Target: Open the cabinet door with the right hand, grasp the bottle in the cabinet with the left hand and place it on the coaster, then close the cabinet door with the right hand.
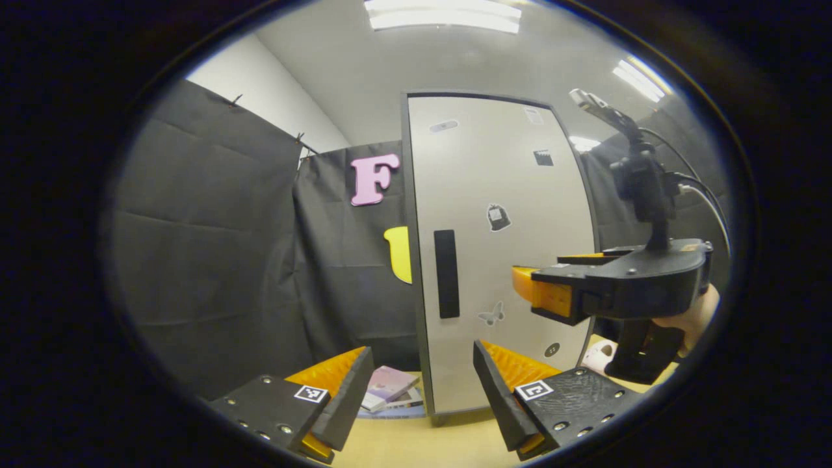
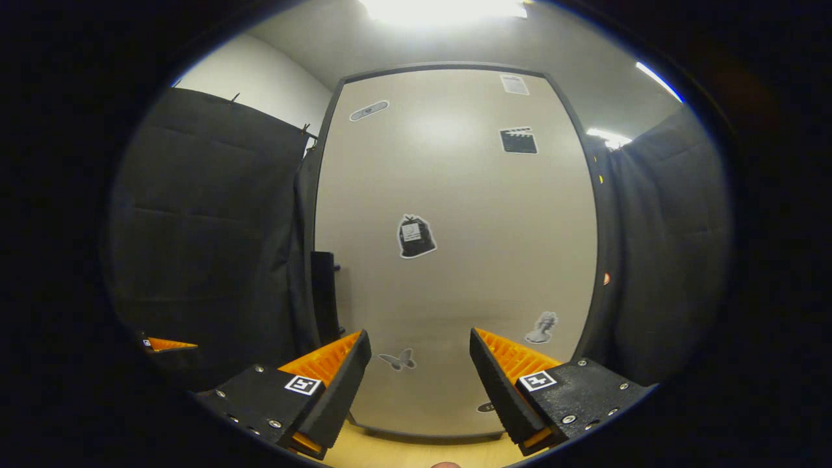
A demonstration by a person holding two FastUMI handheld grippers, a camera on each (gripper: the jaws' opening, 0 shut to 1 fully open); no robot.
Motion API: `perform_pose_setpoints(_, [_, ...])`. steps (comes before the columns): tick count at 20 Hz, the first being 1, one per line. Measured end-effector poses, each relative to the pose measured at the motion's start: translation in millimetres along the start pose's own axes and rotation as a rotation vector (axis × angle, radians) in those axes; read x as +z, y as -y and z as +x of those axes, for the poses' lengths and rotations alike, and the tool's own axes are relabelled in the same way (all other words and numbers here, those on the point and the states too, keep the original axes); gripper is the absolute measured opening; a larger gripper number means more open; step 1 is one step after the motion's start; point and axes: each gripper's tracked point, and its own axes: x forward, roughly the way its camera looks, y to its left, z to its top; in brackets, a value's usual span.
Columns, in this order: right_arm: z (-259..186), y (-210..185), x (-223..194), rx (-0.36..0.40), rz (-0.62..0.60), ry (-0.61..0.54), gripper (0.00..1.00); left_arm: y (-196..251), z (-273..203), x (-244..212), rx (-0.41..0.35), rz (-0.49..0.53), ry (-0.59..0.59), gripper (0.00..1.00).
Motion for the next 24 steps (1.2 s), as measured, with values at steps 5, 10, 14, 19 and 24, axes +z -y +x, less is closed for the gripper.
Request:
perform_pose_setpoints(5, [38.4,-53.0,10.2,0.069,-0.003,0.02,0.95,-35.8,-32.5,-13.6,0.053,-0.005,-0.009,0.88])
perform_pose_setpoints(10, [79.2,-84.9,-9.8,0.09,-0.025,-0.014,0.95,-48.7,-54.1,-35.1,0.064,-0.013,-0.053,0.88])
perform_pose_setpoints(14, [92.4,-99.9,-39.6,0.086,-0.041,-0.123,0.78,-57.7,-63.1,-29.0,0.066,0.033,-0.036,0.89])
perform_pose_setpoints(19, [91.6,-90.4,-38.3,0.077,-0.073,-0.13,0.28,-56.0,-54.7,-45.3,0.05,0.013,-0.063,0.88])
perform_pose_setpoints(24, [83.1,-91.1,-40.7,0.138,-0.099,-0.146,0.23,-43.1,-44.2,-42.6,0.008,0.027,-0.041,0.95])
